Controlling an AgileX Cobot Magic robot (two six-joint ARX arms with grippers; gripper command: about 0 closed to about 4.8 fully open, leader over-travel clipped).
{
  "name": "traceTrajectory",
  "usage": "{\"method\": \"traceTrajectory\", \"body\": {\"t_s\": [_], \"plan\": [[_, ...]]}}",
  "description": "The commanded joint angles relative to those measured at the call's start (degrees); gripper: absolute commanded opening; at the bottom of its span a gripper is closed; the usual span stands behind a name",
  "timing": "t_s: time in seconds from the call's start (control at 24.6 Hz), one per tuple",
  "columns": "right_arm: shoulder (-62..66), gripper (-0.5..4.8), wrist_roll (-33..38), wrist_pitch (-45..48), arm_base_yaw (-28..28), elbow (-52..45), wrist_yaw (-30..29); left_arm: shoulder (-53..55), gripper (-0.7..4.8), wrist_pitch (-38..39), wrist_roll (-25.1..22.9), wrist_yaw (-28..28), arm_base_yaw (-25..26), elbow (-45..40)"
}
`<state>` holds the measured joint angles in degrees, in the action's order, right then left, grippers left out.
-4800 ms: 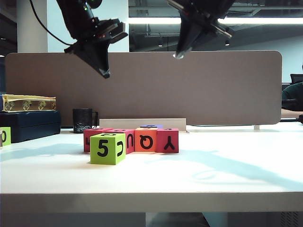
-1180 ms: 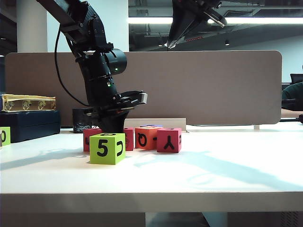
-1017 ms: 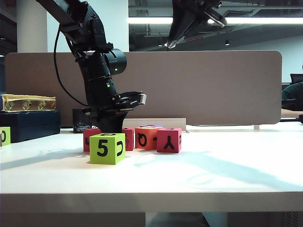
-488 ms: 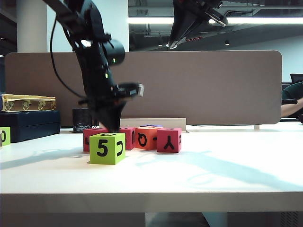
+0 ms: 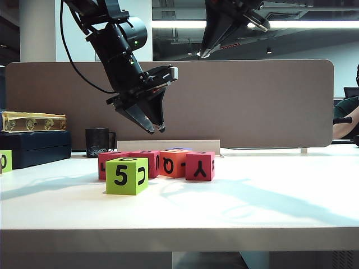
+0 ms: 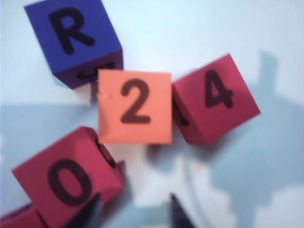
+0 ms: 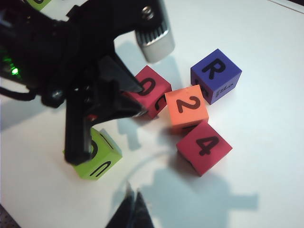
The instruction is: Select the appropriate blocks from the scattered letter blocks on the table and arrange them in a row to spell out "2024".
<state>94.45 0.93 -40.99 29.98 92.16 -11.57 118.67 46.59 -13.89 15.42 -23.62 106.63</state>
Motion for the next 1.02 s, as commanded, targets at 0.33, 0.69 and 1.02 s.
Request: {"method": "traceTrajectory", "body": {"t_s": [0.33,0.69,1.02], "plan": [[-0.72,-0.01,-1.03,0.00,0.04,0.24,0.11,3.41,3.14,-6.75,-2.43,-0.24,-0.55,0.17],[-1.22,-0.01,-1.90,-1.75,0.04,0.24,1.18,5.14,3.14,-9.90,-3.28,-2.34,-2.38,0.17],[-1.36,-0.01,-2.58,-3.13,0.04,0.24,1.49,6.43,3.10,-12.11,-3.39,-5.18,-3.13,0.17]]}}
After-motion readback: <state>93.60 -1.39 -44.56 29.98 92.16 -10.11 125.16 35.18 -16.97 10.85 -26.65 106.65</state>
